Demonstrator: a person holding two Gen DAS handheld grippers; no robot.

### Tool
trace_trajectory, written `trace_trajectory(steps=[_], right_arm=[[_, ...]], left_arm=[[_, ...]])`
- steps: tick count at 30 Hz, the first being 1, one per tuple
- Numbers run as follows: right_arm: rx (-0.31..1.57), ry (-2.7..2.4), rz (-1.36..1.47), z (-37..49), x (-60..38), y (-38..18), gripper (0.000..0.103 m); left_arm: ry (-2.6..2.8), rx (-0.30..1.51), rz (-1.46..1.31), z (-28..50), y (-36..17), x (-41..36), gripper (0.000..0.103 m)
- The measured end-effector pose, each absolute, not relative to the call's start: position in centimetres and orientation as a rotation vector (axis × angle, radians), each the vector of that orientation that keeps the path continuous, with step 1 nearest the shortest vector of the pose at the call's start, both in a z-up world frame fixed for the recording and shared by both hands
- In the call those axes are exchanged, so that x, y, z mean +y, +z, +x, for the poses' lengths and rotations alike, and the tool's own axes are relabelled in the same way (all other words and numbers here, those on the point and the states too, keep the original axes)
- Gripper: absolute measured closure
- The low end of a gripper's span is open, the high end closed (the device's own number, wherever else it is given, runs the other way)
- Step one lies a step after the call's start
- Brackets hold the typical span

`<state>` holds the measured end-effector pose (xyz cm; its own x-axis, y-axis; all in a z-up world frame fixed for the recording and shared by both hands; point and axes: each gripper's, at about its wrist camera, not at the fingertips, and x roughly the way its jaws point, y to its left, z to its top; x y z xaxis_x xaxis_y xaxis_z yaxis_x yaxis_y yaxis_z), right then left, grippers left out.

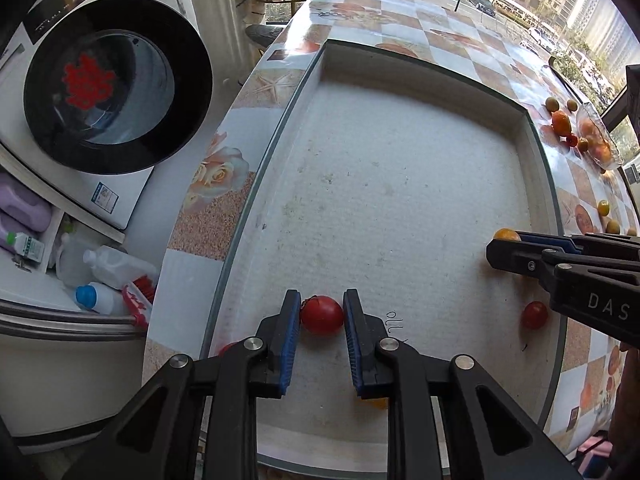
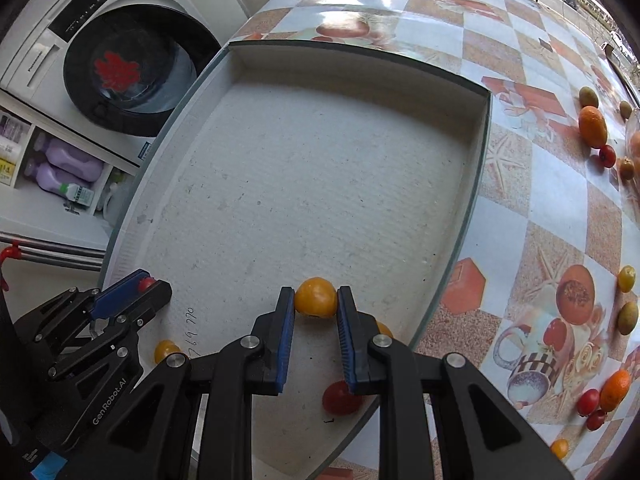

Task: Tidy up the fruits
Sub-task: 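Carry both tomatoes over the white tray and open both tools, then grasp a yellow tomato with the left tool while the right tool grasps a brown round fruit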

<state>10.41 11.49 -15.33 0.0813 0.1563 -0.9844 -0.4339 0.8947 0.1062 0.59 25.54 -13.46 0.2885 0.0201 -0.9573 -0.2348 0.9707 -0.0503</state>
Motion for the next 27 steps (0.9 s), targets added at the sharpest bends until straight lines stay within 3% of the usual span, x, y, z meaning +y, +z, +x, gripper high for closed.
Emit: trace_trajectory(steps=[1, 2, 5, 15, 27], right_arm=[[1.424, 0.448, -0.24, 10.4, 11.5, -15.4, 0.08], [1.423, 0.448, -0.242, 10.5, 11.6, -15.4, 0.079], [1.426, 0.46, -0.235, 10.7, 11.7, -15.4, 0.075], [1.37, 0.481, -0.166, 11.0, 11.3, -13.3, 0.02], [1.323, 0.375, -0.034, 11.3, 5.1, -10.0, 0.02]], left_arm=[[0.176, 1.269, -0.195, 0.6, -13.4, 25.6, 0.054], [0.184, 1.256, -0.193, 0.6, -13.3, 25.5, 0.034], [0.169, 1.237, -0.172, 0.7, -12.8, 25.2, 0.034], [0.171, 1.26, -0.14, 1.3, -12.8, 24.8, 0.034], [0.083, 1.234, -0.046, 3.0, -10.2, 20.0, 0.034]])
